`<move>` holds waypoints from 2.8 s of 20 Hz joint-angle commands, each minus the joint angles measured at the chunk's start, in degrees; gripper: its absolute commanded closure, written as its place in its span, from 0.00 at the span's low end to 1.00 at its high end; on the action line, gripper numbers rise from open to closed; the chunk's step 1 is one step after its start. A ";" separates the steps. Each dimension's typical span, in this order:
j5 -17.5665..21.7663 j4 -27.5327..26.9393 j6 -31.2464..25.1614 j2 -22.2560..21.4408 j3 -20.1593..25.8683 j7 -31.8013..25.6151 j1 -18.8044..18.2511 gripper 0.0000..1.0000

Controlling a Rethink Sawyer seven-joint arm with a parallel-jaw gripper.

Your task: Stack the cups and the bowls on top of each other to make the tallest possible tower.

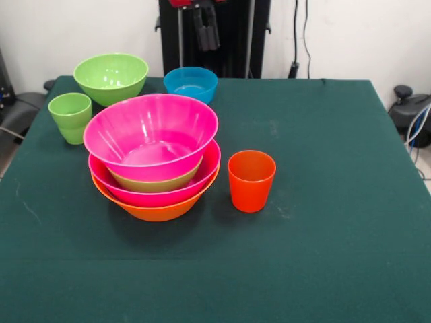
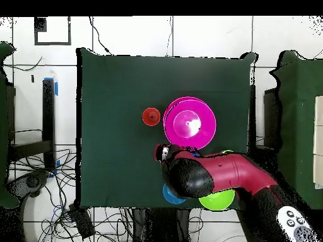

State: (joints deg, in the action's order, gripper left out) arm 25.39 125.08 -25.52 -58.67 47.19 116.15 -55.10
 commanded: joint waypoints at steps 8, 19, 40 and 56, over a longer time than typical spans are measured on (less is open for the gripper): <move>1.18 8.53 2.20 -2.17 -5.80 4.36 4.15 0.00; 3.98 7.78 4.27 -0.60 -8.93 2.91 4.77 0.00; 16.06 1.05 5.84 12.78 -13.29 -1.43 -0.23 0.00; 21.54 -6.95 4.56 20.14 -11.99 -6.21 -2.71 0.00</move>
State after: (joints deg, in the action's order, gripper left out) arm 41.58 123.79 -21.19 -42.88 34.56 116.15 -57.82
